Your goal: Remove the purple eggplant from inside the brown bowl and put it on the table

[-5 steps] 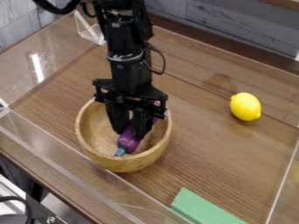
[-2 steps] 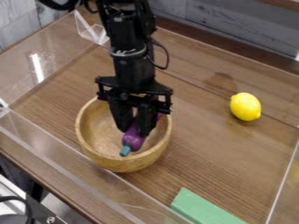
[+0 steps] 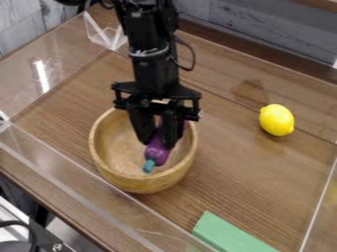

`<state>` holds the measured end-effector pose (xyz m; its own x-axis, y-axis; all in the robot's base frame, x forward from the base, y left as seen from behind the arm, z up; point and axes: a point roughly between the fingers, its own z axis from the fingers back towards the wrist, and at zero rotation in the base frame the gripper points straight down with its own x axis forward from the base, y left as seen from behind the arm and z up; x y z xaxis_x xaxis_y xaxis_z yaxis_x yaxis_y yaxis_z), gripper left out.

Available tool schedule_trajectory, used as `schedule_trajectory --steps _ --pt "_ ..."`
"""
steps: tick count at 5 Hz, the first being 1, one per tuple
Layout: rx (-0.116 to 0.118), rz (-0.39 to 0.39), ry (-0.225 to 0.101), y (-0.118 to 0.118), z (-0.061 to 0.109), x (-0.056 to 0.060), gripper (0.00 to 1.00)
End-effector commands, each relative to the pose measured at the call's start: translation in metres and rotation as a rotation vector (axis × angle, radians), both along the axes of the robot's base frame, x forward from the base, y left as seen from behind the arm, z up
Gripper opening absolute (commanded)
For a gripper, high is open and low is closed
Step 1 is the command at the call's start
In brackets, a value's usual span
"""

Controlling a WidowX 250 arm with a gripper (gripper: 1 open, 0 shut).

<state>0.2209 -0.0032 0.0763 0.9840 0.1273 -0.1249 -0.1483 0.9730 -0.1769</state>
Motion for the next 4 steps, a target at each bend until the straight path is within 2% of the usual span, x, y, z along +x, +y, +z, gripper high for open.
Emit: schedule_trajectory --steps 1,3,4 --pt "-0.006 -0.001 -0.084 -0.004 0.023 0.012 0.0" --pt "-0.036 0.005 -0.09 -0.017 0.03 0.015 0.0" --pt "-0.045 0.005 -0.092 -0.031 0.027 0.015 0.0"
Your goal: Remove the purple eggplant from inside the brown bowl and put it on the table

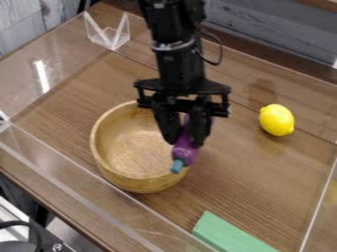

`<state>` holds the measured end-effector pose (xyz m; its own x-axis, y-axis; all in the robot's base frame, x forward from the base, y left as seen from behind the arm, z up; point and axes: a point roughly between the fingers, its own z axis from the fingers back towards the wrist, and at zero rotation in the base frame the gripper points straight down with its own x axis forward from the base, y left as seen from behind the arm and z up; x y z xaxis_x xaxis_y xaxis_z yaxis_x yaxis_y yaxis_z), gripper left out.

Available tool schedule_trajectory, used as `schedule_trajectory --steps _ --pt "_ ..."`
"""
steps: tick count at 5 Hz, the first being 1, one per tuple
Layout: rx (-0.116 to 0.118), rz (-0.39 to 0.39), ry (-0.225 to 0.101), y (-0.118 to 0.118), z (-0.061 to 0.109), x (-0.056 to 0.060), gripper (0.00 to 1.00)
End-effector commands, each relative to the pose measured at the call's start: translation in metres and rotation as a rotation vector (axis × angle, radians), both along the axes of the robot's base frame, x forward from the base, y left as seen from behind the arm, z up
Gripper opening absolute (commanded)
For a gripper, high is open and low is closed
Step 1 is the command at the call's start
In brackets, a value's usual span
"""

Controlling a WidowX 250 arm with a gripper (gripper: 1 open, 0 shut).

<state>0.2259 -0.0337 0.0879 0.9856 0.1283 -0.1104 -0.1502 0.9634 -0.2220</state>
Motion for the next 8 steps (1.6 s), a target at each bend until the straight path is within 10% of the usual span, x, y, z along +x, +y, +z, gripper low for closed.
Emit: schedule_trajectory --steps 1,8 --pt "-0.004 -0.004 -0.073 -0.018 0.01 0.01 0.0" --pt "-0.002 -0.033 -0.08 -0.088 -0.037 0.01 0.0"
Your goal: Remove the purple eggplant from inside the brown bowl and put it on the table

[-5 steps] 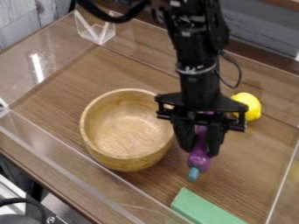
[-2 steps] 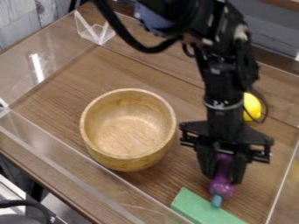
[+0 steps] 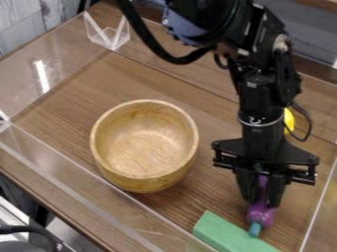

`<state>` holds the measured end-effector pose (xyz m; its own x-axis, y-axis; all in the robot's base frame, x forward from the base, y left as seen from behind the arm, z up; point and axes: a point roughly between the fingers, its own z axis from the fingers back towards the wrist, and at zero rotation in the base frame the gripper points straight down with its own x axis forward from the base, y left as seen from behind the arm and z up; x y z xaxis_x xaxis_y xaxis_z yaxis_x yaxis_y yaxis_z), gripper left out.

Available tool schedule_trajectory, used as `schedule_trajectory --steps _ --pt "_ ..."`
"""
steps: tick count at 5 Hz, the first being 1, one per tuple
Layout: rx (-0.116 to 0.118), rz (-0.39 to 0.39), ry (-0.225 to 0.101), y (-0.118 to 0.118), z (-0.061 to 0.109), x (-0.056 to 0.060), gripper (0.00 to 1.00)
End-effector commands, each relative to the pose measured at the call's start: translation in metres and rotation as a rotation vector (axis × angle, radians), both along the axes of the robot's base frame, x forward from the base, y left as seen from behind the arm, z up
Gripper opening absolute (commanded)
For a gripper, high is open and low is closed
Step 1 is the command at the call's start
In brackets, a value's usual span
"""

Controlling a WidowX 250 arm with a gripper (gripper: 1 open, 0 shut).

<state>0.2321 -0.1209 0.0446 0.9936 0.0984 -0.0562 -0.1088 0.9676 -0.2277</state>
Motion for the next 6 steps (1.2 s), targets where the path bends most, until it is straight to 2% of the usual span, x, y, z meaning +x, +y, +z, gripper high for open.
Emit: schedule_trajectory --steps 1,3,6 --pt "0.003 -0.003 -0.02 0.0 0.005 0.003 1.0" --pt "0.011 0.003 -0.019 0.001 -0.001 0.007 1.0" --pt "0.015 0.023 -0.045 0.005 -0.001 0.022 1.0"
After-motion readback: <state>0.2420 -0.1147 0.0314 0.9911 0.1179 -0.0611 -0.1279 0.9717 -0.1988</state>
